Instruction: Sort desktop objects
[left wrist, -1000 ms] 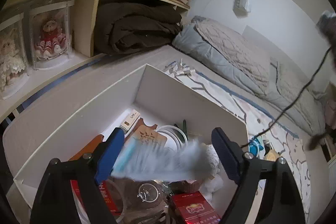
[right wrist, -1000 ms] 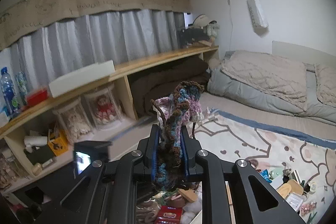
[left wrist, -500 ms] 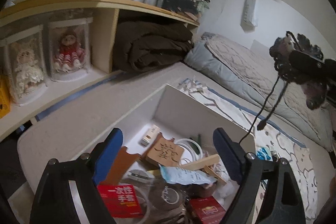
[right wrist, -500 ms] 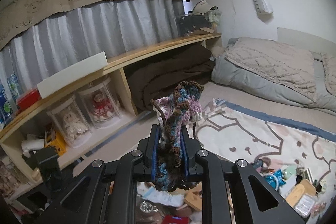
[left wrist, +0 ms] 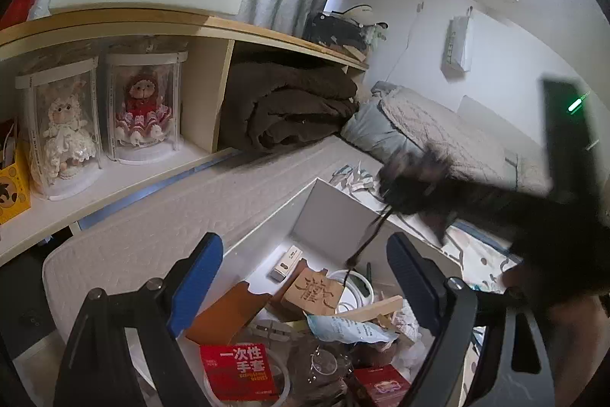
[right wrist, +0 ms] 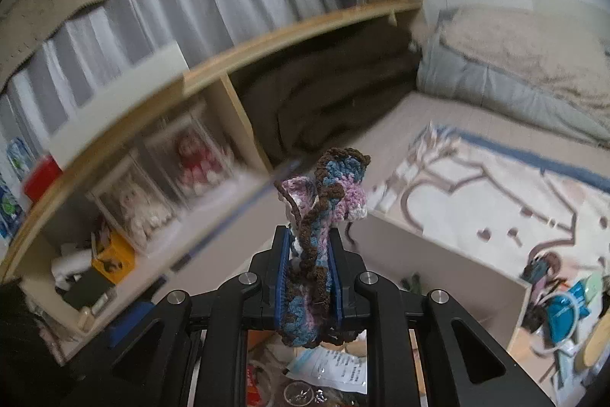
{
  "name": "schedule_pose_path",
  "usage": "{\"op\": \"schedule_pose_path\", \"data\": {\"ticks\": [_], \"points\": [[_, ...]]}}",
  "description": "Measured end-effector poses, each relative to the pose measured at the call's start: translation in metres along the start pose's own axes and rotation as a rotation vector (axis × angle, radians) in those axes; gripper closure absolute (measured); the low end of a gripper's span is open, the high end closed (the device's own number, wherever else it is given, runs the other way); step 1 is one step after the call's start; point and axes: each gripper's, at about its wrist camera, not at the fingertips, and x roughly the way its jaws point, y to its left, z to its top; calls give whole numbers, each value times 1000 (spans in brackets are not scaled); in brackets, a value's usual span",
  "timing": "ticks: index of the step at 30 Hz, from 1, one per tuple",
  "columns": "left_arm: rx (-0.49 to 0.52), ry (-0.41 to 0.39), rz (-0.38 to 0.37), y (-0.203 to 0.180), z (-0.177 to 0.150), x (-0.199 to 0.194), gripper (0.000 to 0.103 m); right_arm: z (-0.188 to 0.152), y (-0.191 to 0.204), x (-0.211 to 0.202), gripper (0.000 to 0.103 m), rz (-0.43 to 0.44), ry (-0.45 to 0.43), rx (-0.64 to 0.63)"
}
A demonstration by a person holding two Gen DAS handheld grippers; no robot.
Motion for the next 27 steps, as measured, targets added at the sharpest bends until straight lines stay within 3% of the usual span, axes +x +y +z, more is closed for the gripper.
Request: {"op": "schedule_pose_path", "data": {"ticks": [7,11,17,18,20,21,27], "points": [[-30,5,-14,5,0,1,15,-26,-19,57,84,11,213,82],[-39,1,-12,8,0,1,15,-33,-36,69,84,-27,257,108],[-37,11,4,7,-2,4,15,-39,-64,72,83,-151,311,144],[-32,14,9,7,-3,4,15,-40,-68,72,80,-174,320,148],[-29,20,12,6,-4,5,15,-42,-72,72,46,-199,329,146],[-29,22,10,6,-4,6,15,-43,-73,71,19,-198,329,145],[-19,19,5,3,-5,4,15,-43,-66,51,16,-177,277,101]]}}
